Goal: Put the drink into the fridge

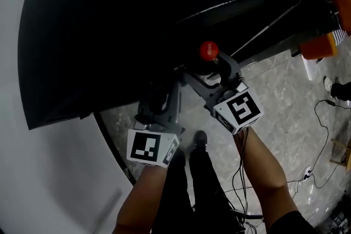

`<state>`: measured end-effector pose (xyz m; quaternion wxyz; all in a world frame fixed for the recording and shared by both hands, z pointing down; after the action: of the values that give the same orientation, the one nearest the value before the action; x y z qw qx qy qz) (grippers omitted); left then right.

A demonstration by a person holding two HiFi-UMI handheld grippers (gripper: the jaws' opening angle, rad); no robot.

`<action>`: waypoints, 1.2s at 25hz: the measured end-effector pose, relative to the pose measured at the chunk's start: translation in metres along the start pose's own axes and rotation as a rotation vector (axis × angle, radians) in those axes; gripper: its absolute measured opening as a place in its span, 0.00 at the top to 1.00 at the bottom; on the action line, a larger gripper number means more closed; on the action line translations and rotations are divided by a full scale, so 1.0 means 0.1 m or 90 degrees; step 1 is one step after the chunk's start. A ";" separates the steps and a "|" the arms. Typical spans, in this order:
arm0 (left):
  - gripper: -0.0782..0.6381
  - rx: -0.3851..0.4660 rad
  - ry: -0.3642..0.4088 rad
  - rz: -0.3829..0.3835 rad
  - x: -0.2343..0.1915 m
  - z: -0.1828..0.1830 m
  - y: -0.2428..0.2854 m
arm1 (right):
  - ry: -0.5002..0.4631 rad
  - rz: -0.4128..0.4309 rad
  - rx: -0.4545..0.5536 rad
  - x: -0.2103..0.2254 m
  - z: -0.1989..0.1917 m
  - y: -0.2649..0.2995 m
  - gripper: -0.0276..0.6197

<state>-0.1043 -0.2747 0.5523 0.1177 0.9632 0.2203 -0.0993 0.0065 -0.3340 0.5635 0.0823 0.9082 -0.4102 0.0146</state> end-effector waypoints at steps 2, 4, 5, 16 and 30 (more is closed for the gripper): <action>0.88 0.003 0.008 0.000 -0.04 -0.01 0.12 | -0.011 -0.013 -0.002 0.09 -0.04 0.05 0.45; 0.88 0.004 0.018 -0.006 -0.07 -0.01 0.22 | -0.021 -0.025 -0.002 0.18 -0.07 0.09 0.45; 0.88 0.006 0.024 -0.009 -0.08 0.00 0.27 | -0.023 -0.029 0.001 0.22 -0.07 0.12 0.45; 0.88 0.034 0.053 -0.024 -0.13 0.14 0.61 | 0.012 -0.078 0.074 0.49 0.08 0.30 0.45; 0.88 0.057 0.045 0.034 -0.48 0.22 0.79 | -0.011 -0.083 0.095 0.55 0.11 0.60 0.45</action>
<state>-0.1142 -0.3694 0.5571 0.0692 0.9759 0.1939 -0.0720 -0.0028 -0.4158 0.5666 0.0119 0.9365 -0.3491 0.0316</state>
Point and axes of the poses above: the fingertips, and each gripper's own axes: y forward along the fingers, x to its right, z out of its top, the point moved 6 cm from there along -y, backward along the fingers, and after that the axes turned 2 degrees about x, right-handed, at the moved point
